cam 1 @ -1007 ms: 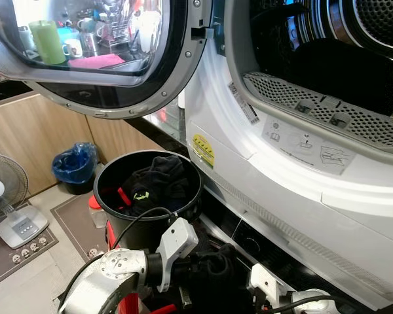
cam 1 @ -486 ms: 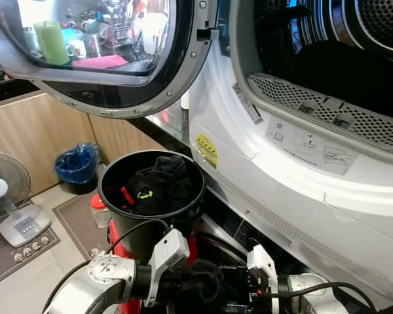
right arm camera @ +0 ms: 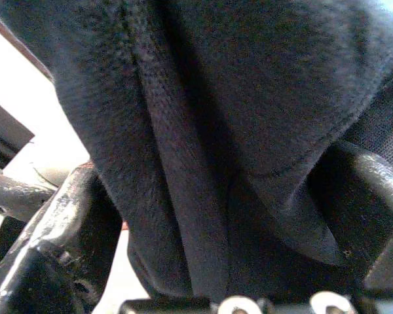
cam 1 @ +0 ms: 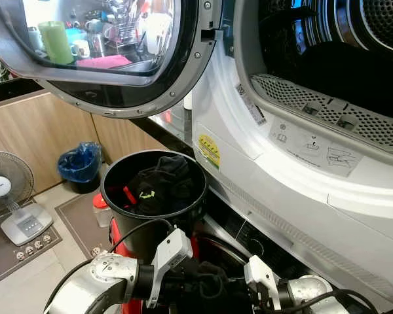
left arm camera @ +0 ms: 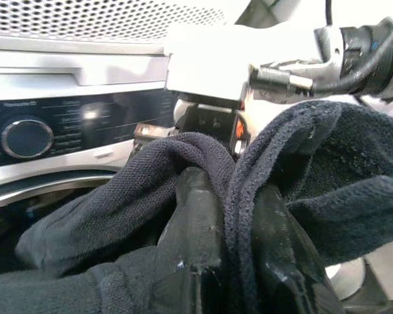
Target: Clothes washing
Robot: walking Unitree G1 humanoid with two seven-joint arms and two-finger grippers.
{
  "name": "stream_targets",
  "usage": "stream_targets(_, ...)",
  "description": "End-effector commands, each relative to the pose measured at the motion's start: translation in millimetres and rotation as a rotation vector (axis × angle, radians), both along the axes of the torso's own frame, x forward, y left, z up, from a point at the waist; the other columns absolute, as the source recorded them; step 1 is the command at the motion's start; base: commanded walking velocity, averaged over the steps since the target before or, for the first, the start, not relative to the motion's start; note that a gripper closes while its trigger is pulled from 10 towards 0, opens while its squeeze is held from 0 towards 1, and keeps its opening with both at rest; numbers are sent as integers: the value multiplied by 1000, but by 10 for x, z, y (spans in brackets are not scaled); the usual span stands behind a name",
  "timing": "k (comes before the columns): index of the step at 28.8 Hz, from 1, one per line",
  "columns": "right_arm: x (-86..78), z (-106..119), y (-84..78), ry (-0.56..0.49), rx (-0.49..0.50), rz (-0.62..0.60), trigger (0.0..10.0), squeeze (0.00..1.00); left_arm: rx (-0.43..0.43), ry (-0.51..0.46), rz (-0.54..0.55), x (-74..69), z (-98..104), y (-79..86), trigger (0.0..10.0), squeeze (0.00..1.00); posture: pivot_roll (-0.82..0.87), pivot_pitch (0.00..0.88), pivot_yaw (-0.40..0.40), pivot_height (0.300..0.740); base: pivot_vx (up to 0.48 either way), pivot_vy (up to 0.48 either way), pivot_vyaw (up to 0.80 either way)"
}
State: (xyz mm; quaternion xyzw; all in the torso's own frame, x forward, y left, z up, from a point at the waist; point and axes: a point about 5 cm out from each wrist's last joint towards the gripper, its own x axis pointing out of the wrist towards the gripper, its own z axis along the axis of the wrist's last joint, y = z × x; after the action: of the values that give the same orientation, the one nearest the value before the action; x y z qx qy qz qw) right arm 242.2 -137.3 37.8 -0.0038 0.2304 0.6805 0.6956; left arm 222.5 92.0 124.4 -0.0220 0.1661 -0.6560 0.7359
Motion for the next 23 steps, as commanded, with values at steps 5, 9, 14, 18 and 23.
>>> stream_targets(5,-64,1,161,-3,35,35,10000,1000,-35,-36,-57,-10,129,-97,10000,0,80,68,-18,740,0,0,0)
stream_targets(9,-99,22,223,-2,54,49,10000,1000,-49,-49,-59,40,180,-128,10000,0,81,70,-18,740,0,0,0)
stream_targets(14,-50,57,305,-18,87,0,10000,1000,-66,-42,-91,54,195,-210,10000,0,76,68,-20,740,0,0,0)
stream_targets(18,-39,82,382,-20,111,-13,10000,1000,-71,-31,-112,41,170,-279,10000,0,72,67,-17,740,0,0,0)
stream_targets(23,-32,80,474,-11,125,-63,10000,1000,-86,-23,-131,12,178,-346,10000,0,73,69,-18,740,0,0,0)
